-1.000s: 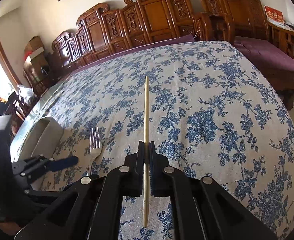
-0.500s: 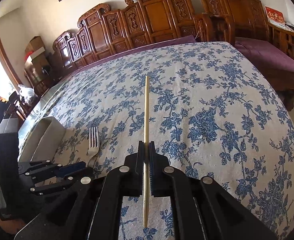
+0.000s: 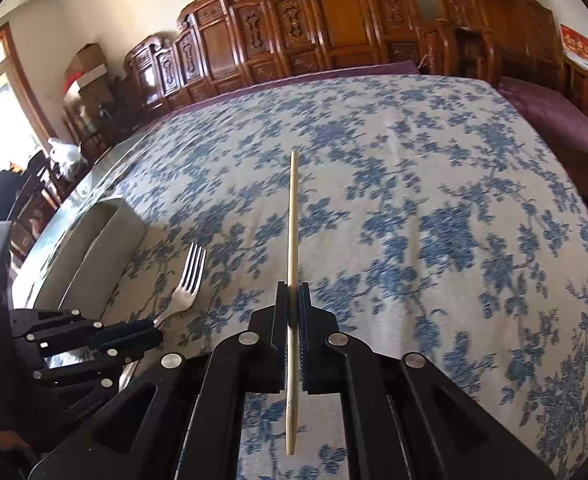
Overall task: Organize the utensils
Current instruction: 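Grasp the metal fork on the cloth with the left tool while the right tool holds the chopstick, then lower the metal fork into the tray and open the left tool while the right tool carries the chopstick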
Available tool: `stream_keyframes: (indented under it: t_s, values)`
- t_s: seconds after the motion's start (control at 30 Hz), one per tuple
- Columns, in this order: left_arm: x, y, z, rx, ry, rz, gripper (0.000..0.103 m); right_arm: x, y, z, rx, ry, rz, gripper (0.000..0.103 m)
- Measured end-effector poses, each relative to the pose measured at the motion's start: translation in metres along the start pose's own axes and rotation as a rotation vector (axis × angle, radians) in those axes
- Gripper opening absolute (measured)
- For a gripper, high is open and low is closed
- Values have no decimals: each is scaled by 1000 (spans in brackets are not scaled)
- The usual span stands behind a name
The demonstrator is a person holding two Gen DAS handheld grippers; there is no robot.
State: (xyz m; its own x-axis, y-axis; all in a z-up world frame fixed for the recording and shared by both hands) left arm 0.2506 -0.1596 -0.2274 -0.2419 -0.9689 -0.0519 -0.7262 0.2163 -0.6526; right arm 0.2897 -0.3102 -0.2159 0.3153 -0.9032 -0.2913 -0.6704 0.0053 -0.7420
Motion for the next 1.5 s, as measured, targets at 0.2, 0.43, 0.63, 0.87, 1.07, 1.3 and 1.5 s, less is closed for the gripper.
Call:
stream_keyframes:
  t_s: [0.2, 0.43, 0.63, 0.87, 1.07, 1.3, 1.5]
  values:
    - [-11, 3, -24, 35, 1, -2, 6, -19, 8, 6, -26, -12, -46, 6]
    - [-29, 3, -56, 80, 3, -28, 6, -37, 12, 6, -28, -28, -65, 6]
    - [-45, 0, -82, 117, -6, -41, 6, -67, 9, -2, -5, -82, -108, 6]
    - [-64, -1, -107, 150, -20, -59, 6, -100, 1, -16, 31, -144, -162, 6]
    - [-81, -1, -119, 164, -35, -74, 6, -118, -4, -27, 56, -181, -174, 6]
    - [-106, 1, -123, 174, -66, -98, 6, -135, -5, -33, 71, -217, -189, 6]
    - [-127, 4, -114, 167, -89, -109, 6, -145, 0, -32, 58, -225, -206, 6]
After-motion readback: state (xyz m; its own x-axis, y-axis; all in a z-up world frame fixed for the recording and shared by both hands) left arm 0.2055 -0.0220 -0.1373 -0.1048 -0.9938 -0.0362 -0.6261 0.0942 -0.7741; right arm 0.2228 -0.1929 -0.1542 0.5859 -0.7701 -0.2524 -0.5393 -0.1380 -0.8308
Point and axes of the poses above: each gripper's, at about its wrist camera, not at the fingertips, and z roughly the way its jaws point, x to its right, y to its underside, the point moved 1 cm from there along z, roughly the way its jaws point, and after that the axes turned 11 degrees about x, right-handed, at the moved point
